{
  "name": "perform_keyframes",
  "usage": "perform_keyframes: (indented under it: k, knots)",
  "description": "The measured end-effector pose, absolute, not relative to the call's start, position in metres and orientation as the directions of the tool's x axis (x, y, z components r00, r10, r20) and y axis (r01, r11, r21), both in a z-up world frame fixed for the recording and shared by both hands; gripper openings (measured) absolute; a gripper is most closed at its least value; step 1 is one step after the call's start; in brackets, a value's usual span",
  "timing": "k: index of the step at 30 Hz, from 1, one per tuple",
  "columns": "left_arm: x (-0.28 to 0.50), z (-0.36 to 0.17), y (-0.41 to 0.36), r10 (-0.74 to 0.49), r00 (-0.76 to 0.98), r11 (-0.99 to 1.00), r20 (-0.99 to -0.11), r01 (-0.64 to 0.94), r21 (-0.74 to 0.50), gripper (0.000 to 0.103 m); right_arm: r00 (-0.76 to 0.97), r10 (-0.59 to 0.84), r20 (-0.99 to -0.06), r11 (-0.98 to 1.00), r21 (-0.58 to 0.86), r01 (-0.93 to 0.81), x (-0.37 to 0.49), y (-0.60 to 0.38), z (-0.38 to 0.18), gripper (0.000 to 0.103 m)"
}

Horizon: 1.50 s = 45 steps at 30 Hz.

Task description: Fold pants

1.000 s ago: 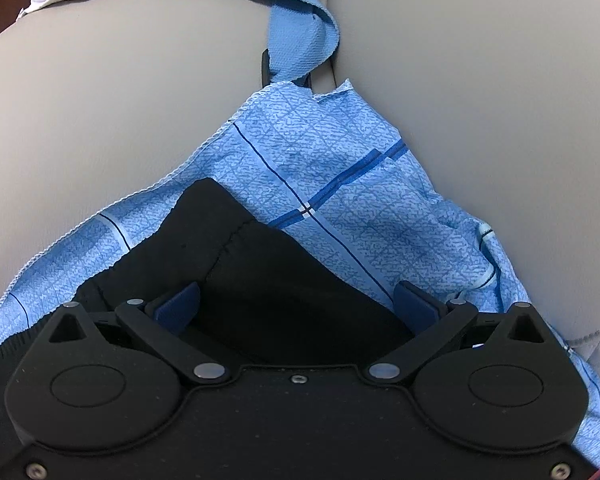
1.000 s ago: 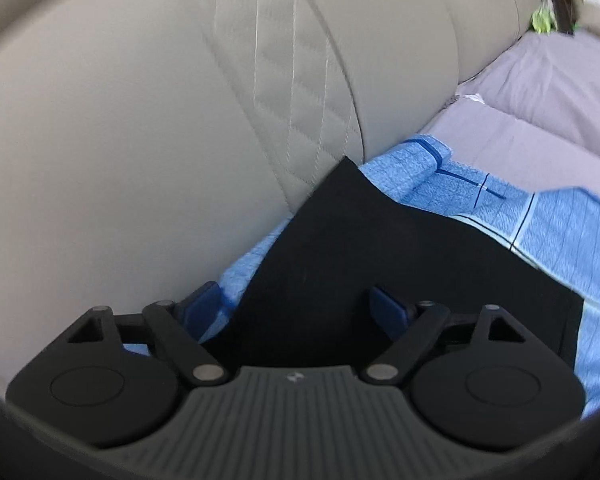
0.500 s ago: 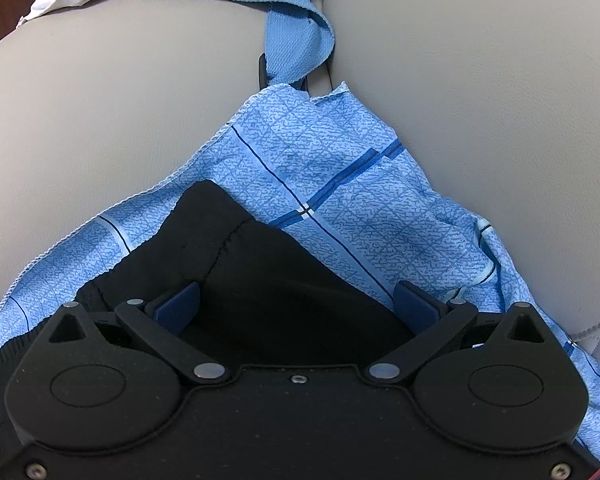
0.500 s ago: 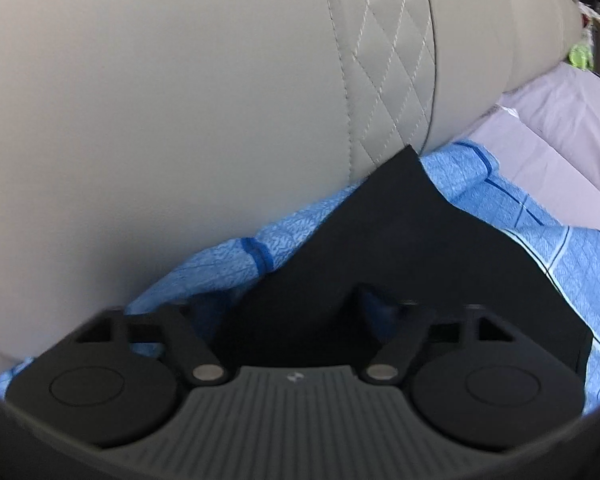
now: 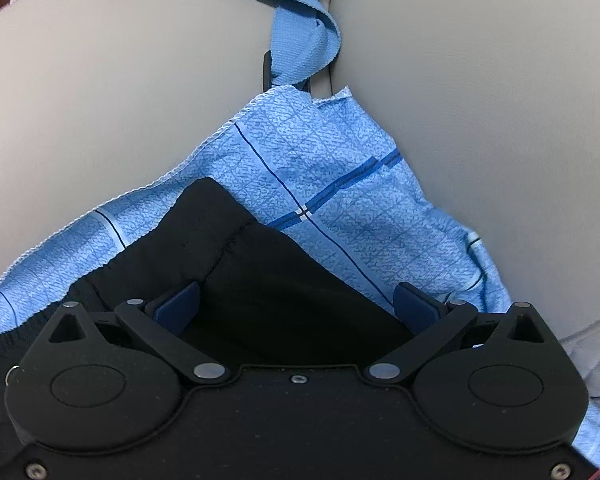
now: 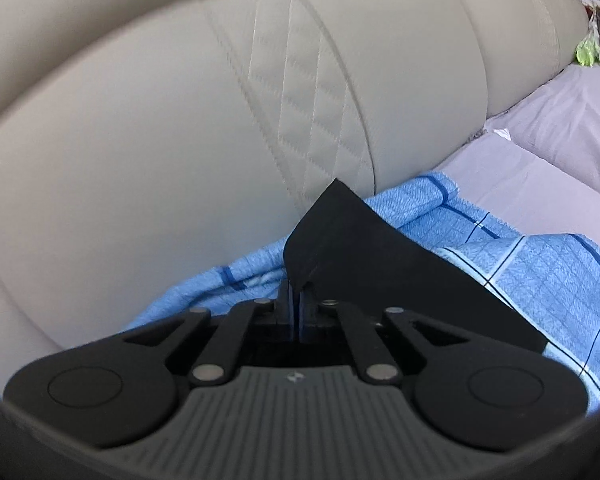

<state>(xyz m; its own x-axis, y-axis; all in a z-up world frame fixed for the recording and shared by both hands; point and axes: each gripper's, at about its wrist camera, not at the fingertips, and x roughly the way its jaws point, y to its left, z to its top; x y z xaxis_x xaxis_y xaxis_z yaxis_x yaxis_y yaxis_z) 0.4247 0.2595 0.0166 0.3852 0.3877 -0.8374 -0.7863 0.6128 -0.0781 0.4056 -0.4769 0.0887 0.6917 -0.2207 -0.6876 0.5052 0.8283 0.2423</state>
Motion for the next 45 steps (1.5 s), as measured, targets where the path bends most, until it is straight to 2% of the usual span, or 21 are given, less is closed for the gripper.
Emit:
perform_keyframes:
  k: [5, 14, 16, 18, 20, 21, 22, 23, 24, 33, 40, 45]
  knots:
    - [0.416, 0.022, 0.274, 0.314, 0.441, 0.607, -0.841, -0.774, -0.179, 0.103, 0.747, -0.218, -0.628, 0.841, 0.268, 0.470, 0.367, -0.480, 0.100, 0.004]
    - [0.407, 0.027, 0.276, 0.242, 0.479, 0.636, -0.844, -0.735, -0.235, 0.101, 0.768, -0.206, -0.607, 0.852, 0.275, 0.446, 0.306, -0.489, 0.099, 0.004]
    - [0.400, 0.032, 0.275, 0.241, 0.483, 0.628, -0.842, -0.739, -0.244, 0.083, 0.767, -0.213, -0.605, 0.856, 0.263, 0.445, 0.297, -0.490, 0.097, 0.004]
    - [0.395, 0.038, 0.274, 0.249, 0.464, 0.636, -0.850, -0.741, -0.218, 0.055, 0.762, -0.215, -0.611, 0.855, 0.259, 0.449, 0.290, -0.492, 0.094, 0.004]
    - [0.391, 0.043, 0.276, 0.228, 0.461, 0.635, -0.858, -0.738, -0.228, 0.043, 0.757, -0.213, -0.618, 0.852, 0.262, 0.454, 0.285, -0.495, 0.090, 0.004]
    - [0.387, 0.045, 0.278, 0.215, 0.465, 0.621, -0.859, -0.744, -0.247, 0.030, 0.755, -0.215, -0.620, 0.850, 0.261, 0.457, 0.283, -0.495, 0.090, 0.004]
    - [0.383, 0.048, 0.281, 0.205, 0.472, 0.599, -0.858, -0.753, -0.271, 0.022, 0.754, -0.216, -0.620, 0.850, 0.261, 0.458, 0.280, -0.495, 0.090, 0.004]
    - [0.378, 0.050, 0.283, 0.190, 0.484, 0.583, -0.854, -0.756, -0.299, 0.004, 0.755, -0.219, -0.619, 0.850, 0.259, 0.458, 0.278, -0.494, 0.090, 0.004]
    - [0.373, 0.053, 0.286, 0.161, 0.507, 0.572, -0.847, -0.747, -0.339, 0.001, 0.755, -0.223, -0.616, 0.852, 0.253, 0.458, 0.276, -0.494, 0.091, 0.004]
    - [0.310, 0.105, 0.281, 0.215, 0.605, 0.649, -0.767, -0.675, -0.350, 0.001, 0.782, -0.250, -0.571, 0.848, 0.260, 0.461, 0.233, -0.495, 0.120, 0.004]
    - [0.232, 0.150, 0.250, 0.232, 0.675, 0.713, -0.700, -0.608, -0.350, 0.001, 0.803, -0.286, -0.523, 0.802, 0.329, 0.499, 0.157, -0.500, 0.138, 0.004]
    - [0.166, 0.158, 0.231, 0.236, 0.700, 0.740, -0.674, -0.579, -0.343, 0.001, 0.788, -0.330, -0.520, 0.767, 0.339, 0.545, 0.095, -0.498, 0.129, 0.004]
